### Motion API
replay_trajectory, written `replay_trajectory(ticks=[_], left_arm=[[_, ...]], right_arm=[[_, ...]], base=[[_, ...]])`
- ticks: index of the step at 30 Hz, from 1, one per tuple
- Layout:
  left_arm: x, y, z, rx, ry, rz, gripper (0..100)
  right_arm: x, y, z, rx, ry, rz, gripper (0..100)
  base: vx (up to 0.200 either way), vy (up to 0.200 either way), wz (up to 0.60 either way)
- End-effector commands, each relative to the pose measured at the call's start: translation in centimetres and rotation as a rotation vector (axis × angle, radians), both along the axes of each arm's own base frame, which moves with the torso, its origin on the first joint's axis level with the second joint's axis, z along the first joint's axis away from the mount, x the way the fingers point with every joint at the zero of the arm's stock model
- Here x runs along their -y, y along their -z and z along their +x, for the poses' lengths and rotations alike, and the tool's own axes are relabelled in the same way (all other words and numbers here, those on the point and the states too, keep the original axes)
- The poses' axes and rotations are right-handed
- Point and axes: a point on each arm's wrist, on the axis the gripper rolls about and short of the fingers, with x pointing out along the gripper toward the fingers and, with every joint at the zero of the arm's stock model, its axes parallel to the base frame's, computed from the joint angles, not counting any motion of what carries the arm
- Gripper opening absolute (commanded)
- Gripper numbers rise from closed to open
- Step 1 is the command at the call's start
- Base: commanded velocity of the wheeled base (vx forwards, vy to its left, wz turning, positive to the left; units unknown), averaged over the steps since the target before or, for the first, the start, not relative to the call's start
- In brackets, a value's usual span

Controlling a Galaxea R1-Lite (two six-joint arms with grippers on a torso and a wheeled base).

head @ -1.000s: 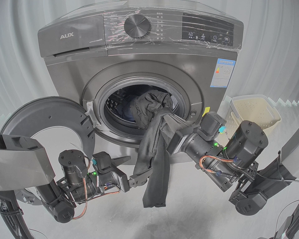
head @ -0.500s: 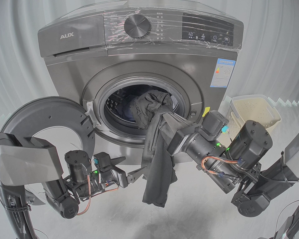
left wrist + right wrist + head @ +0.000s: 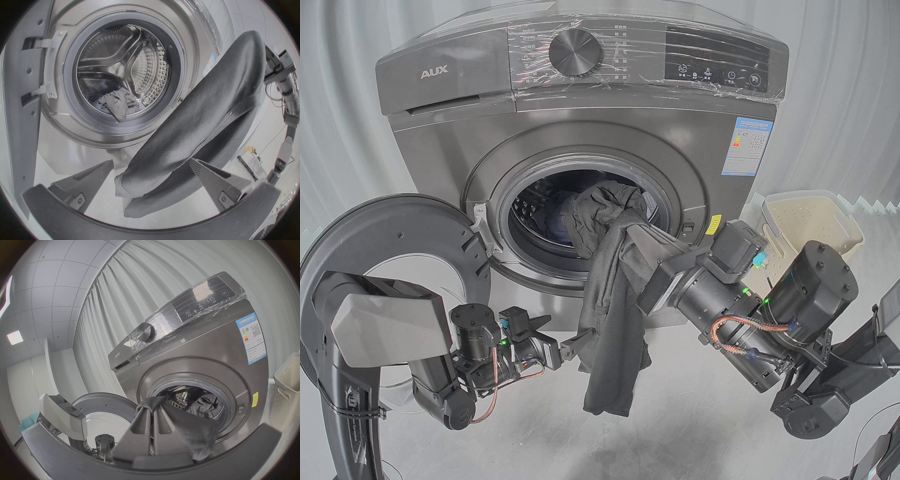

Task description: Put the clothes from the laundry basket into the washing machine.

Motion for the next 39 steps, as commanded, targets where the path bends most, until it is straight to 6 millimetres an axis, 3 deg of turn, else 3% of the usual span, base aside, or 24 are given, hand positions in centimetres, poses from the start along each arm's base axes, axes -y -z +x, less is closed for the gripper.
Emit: replay_trajectory(ticks=[1, 5, 12, 20, 30, 37, 39], left_arm=[[0.6, 2.4, 0.7, -0.025, 0.011, 0.037, 100], [0.8, 3.7, 0.7, -0.023, 0.028, 0.087, 100], [1.9, 4.6, -1.0, -0.053, 0.088, 0.129, 100], [3.0, 6.1, 0.0, -0.026, 0.102, 0.150, 100], [4.0, 6.1, 2.9, 0.061, 0.011, 0.120, 100], [2.9, 6.0, 2.5, 0.043, -0.017, 0.137, 100], [2.2, 5.0, 2.3, 0.048, -0.028, 0.133, 100]], right_arm=[[-0.1, -0.2, 0.0, 0.006, -0.001, 0.005, 0], [-0.1, -0.3, 0.0, 0.008, -0.001, 0.008, 0], [-0.3, -0.5, 0.2, 0.015, -0.001, 0.016, 0], [-0.4, -0.5, 0.3, 0.015, -0.001, 0.016, 0], [-0.6, -0.4, 0.1, 0.012, -0.006, 0.014, 0], [-0.4, -0.2, 0.1, 0.007, -0.001, 0.009, 0], [-0.1, -0.2, 0.5, 0.004, 0.013, 0.005, 0]], base=[[0.000, 0.000, 0.00], [0.000, 0.000, 0.00], [0.000, 0.000, 0.00], [0.000, 0.000, 0.00], [0.000, 0.000, 0.00], [0.000, 0.000, 0.00], [0.000, 0.000, 0.00]])
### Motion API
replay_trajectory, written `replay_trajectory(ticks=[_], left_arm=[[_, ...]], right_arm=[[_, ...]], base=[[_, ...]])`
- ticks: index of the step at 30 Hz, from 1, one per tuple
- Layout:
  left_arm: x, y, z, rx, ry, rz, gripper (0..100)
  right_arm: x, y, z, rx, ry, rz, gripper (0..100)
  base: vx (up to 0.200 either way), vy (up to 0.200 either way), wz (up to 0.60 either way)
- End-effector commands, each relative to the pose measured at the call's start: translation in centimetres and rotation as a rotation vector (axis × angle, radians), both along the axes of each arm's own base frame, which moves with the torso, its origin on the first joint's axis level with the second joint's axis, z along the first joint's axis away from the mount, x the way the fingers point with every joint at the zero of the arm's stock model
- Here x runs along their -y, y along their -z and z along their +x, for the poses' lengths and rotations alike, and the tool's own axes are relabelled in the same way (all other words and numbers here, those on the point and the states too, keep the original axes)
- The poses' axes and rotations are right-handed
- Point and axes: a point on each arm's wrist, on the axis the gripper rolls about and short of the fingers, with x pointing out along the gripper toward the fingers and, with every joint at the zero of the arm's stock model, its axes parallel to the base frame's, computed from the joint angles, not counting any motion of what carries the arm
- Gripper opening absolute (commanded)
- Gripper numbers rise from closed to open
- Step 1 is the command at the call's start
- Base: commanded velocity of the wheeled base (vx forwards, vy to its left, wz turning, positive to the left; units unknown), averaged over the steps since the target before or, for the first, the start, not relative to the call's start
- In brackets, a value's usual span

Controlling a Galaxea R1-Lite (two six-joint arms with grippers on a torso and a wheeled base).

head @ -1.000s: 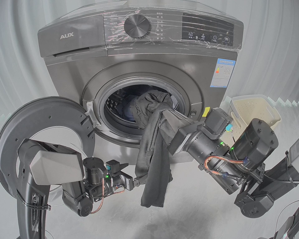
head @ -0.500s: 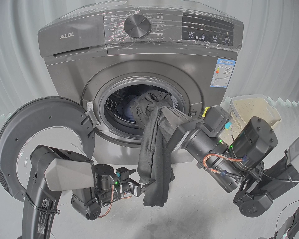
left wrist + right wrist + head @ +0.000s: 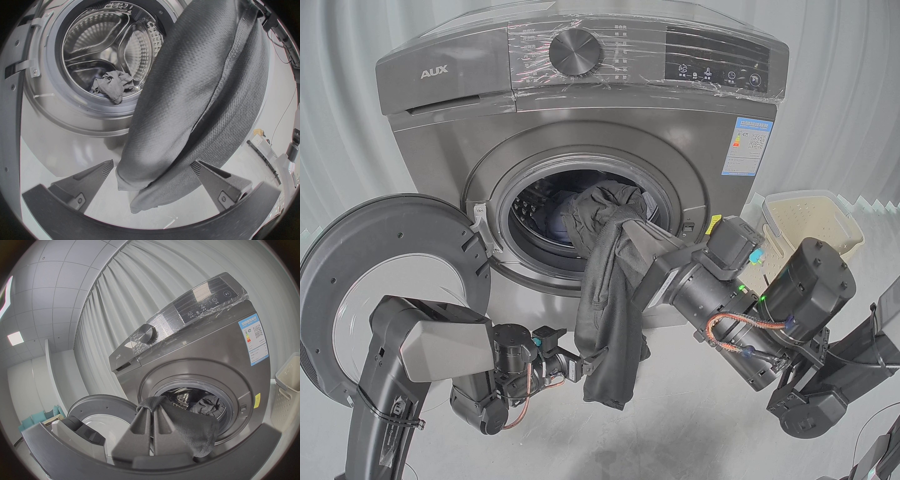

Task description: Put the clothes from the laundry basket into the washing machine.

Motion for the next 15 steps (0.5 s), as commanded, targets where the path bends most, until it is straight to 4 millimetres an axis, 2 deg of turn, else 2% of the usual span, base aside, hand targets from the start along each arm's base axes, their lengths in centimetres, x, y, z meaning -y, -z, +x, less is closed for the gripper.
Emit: replay_trajectory(ticks=[1, 9, 15], left_arm=[[-1.2, -1.5, -0.4, 0.012, -0.018, -0.008, 100], [-3.4, -4.2, -0.4, 0.041, -0.043, -0.032, 100], [-4.0, -4.1, 0.3, 0.046, -0.058, -0.040, 100]], right_arm=[[0.4, 0.1, 0.5, -0.006, 0.019, -0.007, 0], [0.9, 0.2, 1.1, -0.010, 0.045, -0.011, 0], [0.7, 0.2, 1.0, -0.010, 0.038, -0.011, 0]], base=[[0.000, 0.000, 0.00], [0.000, 0.000, 0.00], [0.000, 0.000, 0.00]])
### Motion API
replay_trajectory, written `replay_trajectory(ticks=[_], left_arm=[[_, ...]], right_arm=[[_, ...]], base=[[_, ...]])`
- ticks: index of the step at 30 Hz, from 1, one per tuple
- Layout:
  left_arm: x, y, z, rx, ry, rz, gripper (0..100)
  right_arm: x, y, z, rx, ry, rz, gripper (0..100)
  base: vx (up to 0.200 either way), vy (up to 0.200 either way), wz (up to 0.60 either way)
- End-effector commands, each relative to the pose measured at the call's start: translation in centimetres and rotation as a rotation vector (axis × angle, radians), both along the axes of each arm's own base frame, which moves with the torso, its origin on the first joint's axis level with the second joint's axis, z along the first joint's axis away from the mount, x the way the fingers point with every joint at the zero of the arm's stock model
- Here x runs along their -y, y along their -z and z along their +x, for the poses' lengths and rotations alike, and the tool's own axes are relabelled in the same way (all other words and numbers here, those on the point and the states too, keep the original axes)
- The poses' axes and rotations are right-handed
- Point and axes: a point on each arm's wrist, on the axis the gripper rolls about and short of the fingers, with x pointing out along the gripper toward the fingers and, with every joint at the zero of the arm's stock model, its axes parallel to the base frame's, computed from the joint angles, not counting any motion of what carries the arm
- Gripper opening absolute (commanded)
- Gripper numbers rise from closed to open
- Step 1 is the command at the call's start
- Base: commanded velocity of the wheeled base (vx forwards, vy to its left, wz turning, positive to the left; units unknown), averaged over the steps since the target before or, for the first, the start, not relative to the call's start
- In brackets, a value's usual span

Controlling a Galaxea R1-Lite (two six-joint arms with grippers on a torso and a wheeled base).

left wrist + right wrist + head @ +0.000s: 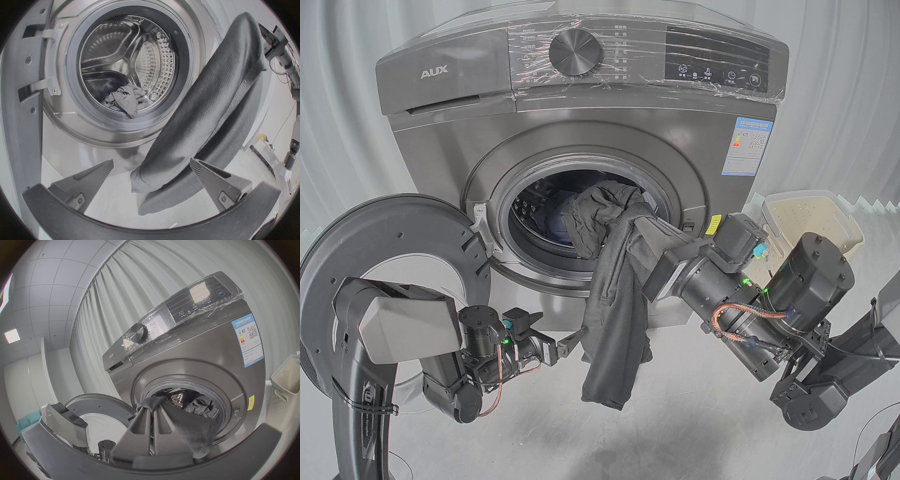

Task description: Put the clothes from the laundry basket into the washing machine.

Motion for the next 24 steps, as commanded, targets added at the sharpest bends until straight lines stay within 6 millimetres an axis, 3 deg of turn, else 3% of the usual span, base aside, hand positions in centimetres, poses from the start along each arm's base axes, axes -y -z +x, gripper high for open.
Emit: replay_trajectory(ticks=[1, 6, 24], left_arm=[[0.0, -0.5, 0.5, 0.026, -0.006, -0.014, 100], [0.7, 0.4, 0.9, 0.022, 0.007, -0.014, 100], [4.2, 2.5, -1.0, -0.020, 0.098, 0.022, 100]], right_arm=[[-0.2, 0.0, -0.1, 0.000, -0.007, 0.000, 0], [-0.5, 0.2, 0.0, -0.002, -0.010, -0.002, 0], [-0.9, 0.0, 0.4, 0.007, -0.009, 0.009, 0]], base=[[0.000, 0.000, 0.00], [0.000, 0.000, 0.00], [0.000, 0.000, 0.00]])
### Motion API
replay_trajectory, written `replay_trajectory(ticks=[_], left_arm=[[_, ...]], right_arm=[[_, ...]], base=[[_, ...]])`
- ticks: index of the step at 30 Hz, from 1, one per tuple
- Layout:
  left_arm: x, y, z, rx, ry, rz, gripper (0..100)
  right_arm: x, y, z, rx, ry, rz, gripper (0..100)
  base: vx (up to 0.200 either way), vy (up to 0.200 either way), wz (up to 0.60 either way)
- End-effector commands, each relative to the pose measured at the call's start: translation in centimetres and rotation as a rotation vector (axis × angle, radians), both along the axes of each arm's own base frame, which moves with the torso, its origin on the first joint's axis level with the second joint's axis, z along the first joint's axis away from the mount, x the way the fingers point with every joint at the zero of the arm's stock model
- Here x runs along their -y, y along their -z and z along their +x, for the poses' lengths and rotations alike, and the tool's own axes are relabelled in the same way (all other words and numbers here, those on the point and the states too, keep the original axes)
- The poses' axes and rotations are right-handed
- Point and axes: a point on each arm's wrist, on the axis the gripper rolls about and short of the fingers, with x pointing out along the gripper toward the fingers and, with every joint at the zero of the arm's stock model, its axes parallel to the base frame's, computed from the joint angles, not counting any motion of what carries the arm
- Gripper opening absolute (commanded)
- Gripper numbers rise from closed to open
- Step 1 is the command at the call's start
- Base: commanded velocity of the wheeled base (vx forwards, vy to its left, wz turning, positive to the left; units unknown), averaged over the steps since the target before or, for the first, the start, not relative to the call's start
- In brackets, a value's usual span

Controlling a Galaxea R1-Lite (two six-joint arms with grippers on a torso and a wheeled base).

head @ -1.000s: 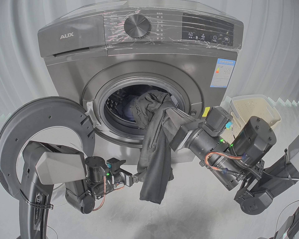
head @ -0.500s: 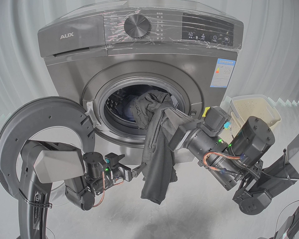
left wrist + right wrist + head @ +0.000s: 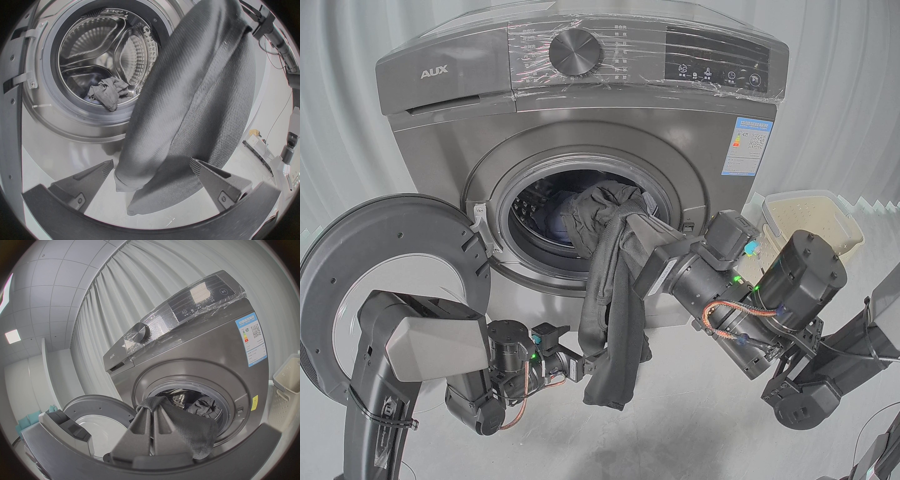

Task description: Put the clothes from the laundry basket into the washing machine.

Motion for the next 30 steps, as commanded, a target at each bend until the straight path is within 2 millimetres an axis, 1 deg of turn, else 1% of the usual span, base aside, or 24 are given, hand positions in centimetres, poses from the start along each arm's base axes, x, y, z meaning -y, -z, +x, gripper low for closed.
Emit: replay_trajectory(ticks=[1, 4, 8, 11, 15, 17, 23, 25, 30], left_arm=[[0.4, 0.9, 0.0, -0.010, 0.006, 0.008, 100], [0.5, 1.3, 0.5, -0.002, -0.009, 0.007, 100], [0.6, 1.3, 1.2, 0.019, -0.031, -0.003, 100], [0.8, 1.7, 1.6, 0.024, -0.033, -0.003, 100], [1.1, 2.1, 2.6, 0.047, -0.074, -0.009, 100], [1.2, 2.1, 2.8, 0.055, -0.084, -0.012, 100], [1.0, 1.9, 2.7, 0.054, -0.091, -0.011, 100], [0.6, 1.9, 2.5, 0.045, -0.099, -0.005, 100], [-0.3, 0.9, 2.4, 0.049, -0.114, -0.007, 100]], right_arm=[[-0.1, 0.1, 0.0, -0.001, -0.002, 0.001, 0], [-0.2, 0.1, 0.0, -0.002, -0.004, -0.001, 0], [-0.3, 0.1, -0.1, -0.001, -0.008, 0.000, 0], [-0.3, 0.1, -0.1, 0.000, -0.008, 0.002, 0], [-0.2, 0.1, -0.2, 0.000, -0.008, 0.002, 0], [-0.2, 0.1, -0.2, -0.001, -0.008, 0.000, 0], [-0.2, 0.2, -0.2, -0.002, -0.008, -0.001, 0], [-0.2, 0.2, -0.2, -0.002, -0.008, -0.001, 0], [0.2, 0.2, 0.2, -0.004, 0.009, -0.003, 0]], base=[[0.000, 0.000, 0.00], [0.000, 0.000, 0.00], [0.000, 0.000, 0.00], [0.000, 0.000, 0.00], [0.000, 0.000, 0.00], [0.000, 0.000, 0.00], [0.000, 0.000, 0.00], [0.000, 0.000, 0.00], [0.000, 0.000, 0.00]])
